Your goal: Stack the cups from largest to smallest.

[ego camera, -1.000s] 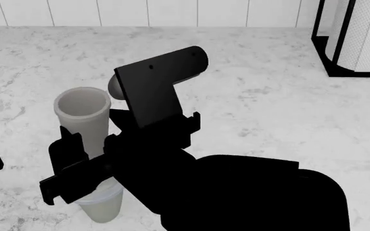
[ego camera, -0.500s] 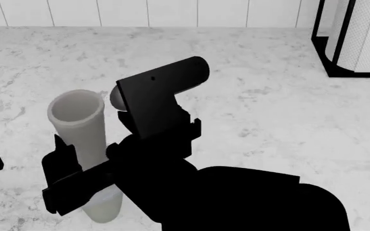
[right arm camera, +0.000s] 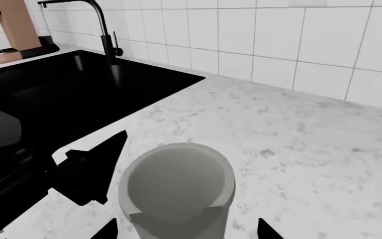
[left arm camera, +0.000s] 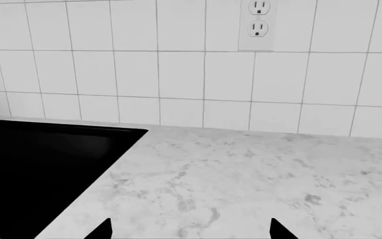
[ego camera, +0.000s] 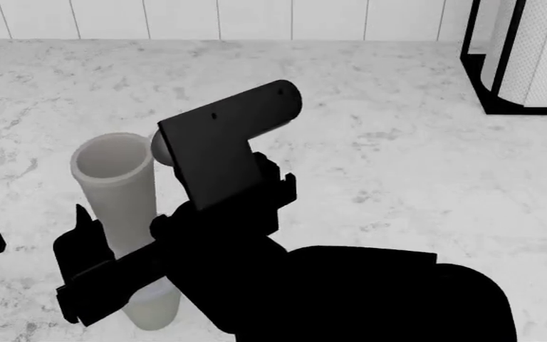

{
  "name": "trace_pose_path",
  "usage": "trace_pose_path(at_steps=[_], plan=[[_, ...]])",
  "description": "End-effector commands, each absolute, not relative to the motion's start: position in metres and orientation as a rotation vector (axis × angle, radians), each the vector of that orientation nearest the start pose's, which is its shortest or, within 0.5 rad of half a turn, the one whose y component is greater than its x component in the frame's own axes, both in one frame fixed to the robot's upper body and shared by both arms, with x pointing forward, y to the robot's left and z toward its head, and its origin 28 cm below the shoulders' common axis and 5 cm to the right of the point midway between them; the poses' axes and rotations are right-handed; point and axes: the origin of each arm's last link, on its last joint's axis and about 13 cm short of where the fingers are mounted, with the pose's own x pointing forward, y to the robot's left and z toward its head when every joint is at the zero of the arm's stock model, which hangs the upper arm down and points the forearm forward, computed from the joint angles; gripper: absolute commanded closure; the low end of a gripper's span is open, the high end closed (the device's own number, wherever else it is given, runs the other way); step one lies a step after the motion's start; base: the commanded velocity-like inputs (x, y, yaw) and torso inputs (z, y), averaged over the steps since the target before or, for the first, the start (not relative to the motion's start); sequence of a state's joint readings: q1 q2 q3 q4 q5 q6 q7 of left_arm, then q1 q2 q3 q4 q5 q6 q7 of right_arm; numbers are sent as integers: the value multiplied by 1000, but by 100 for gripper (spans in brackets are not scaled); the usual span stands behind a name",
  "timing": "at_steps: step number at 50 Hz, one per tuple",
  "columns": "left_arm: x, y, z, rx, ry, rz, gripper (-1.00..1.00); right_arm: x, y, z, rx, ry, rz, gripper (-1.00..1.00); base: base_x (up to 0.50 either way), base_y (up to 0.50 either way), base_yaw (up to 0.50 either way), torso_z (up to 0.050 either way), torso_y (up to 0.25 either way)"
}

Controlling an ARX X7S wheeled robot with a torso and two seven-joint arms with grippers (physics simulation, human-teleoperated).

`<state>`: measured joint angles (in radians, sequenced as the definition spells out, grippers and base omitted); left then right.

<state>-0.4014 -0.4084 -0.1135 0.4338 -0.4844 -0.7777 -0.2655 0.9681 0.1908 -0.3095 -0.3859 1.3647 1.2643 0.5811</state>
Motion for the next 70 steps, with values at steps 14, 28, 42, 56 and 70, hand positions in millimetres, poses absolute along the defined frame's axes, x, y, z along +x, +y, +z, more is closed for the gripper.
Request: trace_pose_path(at_steps=[14, 28, 42, 56, 70], plan=[[259, 291, 174, -19, -68, 205, -100, 190, -44, 282, -16, 93, 675, -100, 0, 0, 0, 0, 0], [257, 305, 204, -73, -46, 188, -100, 126, -90, 326, -40, -40, 456, -100, 0, 0, 0, 0, 0], [269, 315, 275, -59, -158, 138, -100, 135, -138, 354, -88, -70, 249, -100, 0, 0, 0, 0, 0], [287, 310, 335, -59, -213, 111, -100, 156, -169, 400, -98, -104, 161, -100, 0, 0, 0, 0, 0], [282, 312, 369, -18, -276, 89, -100, 148, -190, 438, -98, -139, 90, -100, 0, 0, 0, 0, 0]])
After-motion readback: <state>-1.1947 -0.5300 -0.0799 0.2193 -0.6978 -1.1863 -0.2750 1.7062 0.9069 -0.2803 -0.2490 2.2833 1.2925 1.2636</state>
